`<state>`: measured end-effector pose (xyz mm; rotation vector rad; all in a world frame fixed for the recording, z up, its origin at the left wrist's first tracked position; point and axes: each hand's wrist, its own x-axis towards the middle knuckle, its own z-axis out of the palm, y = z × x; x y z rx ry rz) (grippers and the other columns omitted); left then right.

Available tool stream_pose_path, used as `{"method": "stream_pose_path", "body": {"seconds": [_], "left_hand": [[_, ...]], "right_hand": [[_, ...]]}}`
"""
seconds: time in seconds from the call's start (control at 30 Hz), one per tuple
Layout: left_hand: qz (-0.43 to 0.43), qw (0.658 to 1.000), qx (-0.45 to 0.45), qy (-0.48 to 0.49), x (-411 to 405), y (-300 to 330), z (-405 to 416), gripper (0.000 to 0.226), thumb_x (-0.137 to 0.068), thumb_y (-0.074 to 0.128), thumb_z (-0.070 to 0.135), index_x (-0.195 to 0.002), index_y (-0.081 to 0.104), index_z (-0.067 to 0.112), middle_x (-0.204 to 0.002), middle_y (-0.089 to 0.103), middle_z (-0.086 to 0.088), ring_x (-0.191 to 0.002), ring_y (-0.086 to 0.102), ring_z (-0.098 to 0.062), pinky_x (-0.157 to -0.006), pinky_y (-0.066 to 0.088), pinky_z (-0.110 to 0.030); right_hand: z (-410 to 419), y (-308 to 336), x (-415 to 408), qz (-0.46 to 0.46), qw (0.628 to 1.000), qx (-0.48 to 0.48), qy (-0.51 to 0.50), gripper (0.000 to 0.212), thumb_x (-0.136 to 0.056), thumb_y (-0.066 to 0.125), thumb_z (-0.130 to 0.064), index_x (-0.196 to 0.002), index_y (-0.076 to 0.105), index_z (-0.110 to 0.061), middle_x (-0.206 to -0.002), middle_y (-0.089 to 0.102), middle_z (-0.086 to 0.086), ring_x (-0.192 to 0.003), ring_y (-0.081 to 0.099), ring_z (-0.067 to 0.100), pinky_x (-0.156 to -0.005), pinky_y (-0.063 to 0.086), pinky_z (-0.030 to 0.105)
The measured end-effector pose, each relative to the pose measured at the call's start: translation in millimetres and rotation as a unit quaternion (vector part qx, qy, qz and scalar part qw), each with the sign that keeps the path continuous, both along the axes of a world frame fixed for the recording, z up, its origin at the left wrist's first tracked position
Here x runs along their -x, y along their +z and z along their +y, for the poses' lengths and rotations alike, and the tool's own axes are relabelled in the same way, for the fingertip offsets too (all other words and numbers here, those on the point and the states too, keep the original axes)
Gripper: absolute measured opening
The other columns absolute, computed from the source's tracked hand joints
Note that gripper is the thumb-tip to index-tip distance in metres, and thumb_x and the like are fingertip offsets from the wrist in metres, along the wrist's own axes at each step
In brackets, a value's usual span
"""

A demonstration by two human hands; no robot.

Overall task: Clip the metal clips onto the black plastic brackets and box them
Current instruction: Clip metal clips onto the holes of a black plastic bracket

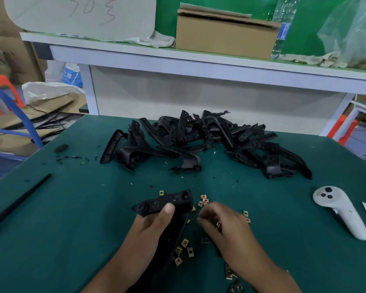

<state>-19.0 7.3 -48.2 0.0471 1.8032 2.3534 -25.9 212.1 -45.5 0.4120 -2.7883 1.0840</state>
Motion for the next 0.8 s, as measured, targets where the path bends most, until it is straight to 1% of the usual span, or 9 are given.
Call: {"method": "stream_pose_path", "body": {"seconds": [0.13, 0.27, 0.33, 0.37, 0.43, 0.53, 0.6, 0.7, 0.8], "left_hand": [[-0.057, 0.994, -0.054, -0.079, -7, -2, -1, 0.03, -0.075, 0.059, 0.058, -0.099, 0.062, 0.04, -0.08, 0.072, 0.032, -0.07, 0.066, 0.017, -0.051, 0.047, -0.003], [-0.046, 0.988, -0.044, -0.138, -6, -5, 4, 0.05, -0.072, 0.075, 0.062, -0.109, 0.073, 0.03, -0.101, 0.079, 0.009, -0.094, 0.075, -0.006, -0.069, 0.056, -0.015], [0.026, 0.986, 0.025, -0.162, -5, 0, 5, 0.048, -0.071, 0.073, 0.074, -0.108, 0.075, 0.044, -0.109, 0.077, 0.014, -0.104, 0.071, -0.005, -0.081, 0.053, -0.014], [0.054, 0.982, 0.055, -0.174, -5, 2, 5, 0.037, -0.075, 0.07, 0.071, -0.107, 0.073, 0.051, -0.108, 0.075, 0.02, -0.104, 0.07, 0.001, -0.082, 0.051, -0.01], [0.078, 0.977, 0.082, -0.179, -3, 5, 5, 0.028, -0.086, 0.067, 0.056, -0.109, 0.074, 0.041, -0.102, 0.076, 0.019, -0.098, 0.069, 0.002, -0.081, 0.049, -0.009], [0.102, 0.98, 0.073, -0.157, 0, -1, 4, 0.06, -0.078, 0.073, 0.068, -0.102, 0.065, 0.014, -0.083, 0.06, 0.004, -0.081, 0.057, -0.014, -0.076, 0.045, -0.024], [0.106, 0.979, 0.068, -0.158, 0, -2, 2, 0.07, -0.075, 0.074, 0.069, -0.104, 0.057, 0.008, -0.084, 0.048, -0.005, -0.08, 0.047, -0.021, -0.075, 0.037, -0.031], [0.065, 0.978, 0.041, -0.194, -1, -6, 2, 0.053, -0.079, 0.075, 0.059, -0.11, 0.065, 0.017, -0.094, 0.066, 0.002, -0.093, 0.062, -0.018, -0.082, 0.047, -0.026], [0.007, 0.975, -0.027, -0.221, -3, -5, 3, 0.029, -0.088, 0.069, 0.041, -0.114, 0.073, 0.03, -0.122, 0.073, -0.001, -0.118, 0.067, -0.018, -0.092, 0.052, -0.021]], "right_hand": [[1, 13, 3, -0.078, 0.95, 0.301, -0.029, 0.014, -0.089, 0.066, -0.042, -0.101, 0.072, -0.039, -0.081, 0.069, -0.013, -0.078, 0.066, 0.002, -0.07, 0.051, 0.017], [6, 17, 6, -0.144, 0.895, 0.423, -0.015, 0.016, -0.088, 0.068, -0.035, -0.1, 0.077, -0.029, -0.081, 0.068, -0.006, -0.077, 0.061, 0.008, -0.068, 0.051, 0.022], [7, 17, 6, -0.175, 0.86, 0.48, 0.004, 0.011, -0.088, 0.071, -0.029, -0.096, 0.077, -0.025, -0.084, 0.07, -0.002, -0.077, 0.061, 0.008, -0.066, 0.051, 0.022], [6, 18, 6, -0.19, 0.845, 0.499, 0.012, 0.011, -0.087, 0.074, -0.029, -0.096, 0.078, -0.023, -0.086, 0.07, -0.001, -0.078, 0.062, 0.008, -0.067, 0.052, 0.022], [7, 19, 6, -0.209, 0.831, 0.515, 0.02, 0.021, -0.082, 0.079, -0.032, -0.1, 0.077, -0.022, -0.088, 0.071, 0.0, -0.08, 0.063, 0.008, -0.07, 0.053, 0.022], [6, 19, 6, -0.209, 0.825, 0.524, 0.029, 0.021, -0.084, 0.077, -0.029, -0.104, 0.077, -0.022, -0.088, 0.07, -0.001, -0.082, 0.064, 0.008, -0.071, 0.053, 0.021], [5, 20, 6, -0.211, 0.817, 0.536, 0.031, 0.014, -0.087, 0.075, -0.023, -0.1, 0.078, -0.022, -0.088, 0.07, 0.0, -0.083, 0.066, 0.009, -0.07, 0.054, 0.021], [5, 23, 5, -0.234, 0.806, 0.544, 0.028, 0.018, -0.079, 0.08, -0.026, -0.096, 0.079, -0.021, -0.088, 0.072, 0.004, -0.084, 0.069, 0.012, -0.068, 0.056, 0.024], [6, 26, 5, -0.242, 0.8, 0.548, 0.03, 0.019, -0.075, 0.082, -0.027, -0.092, 0.078, -0.019, -0.089, 0.071, 0.009, -0.079, 0.069, 0.012, -0.064, 0.056, 0.024]]}}
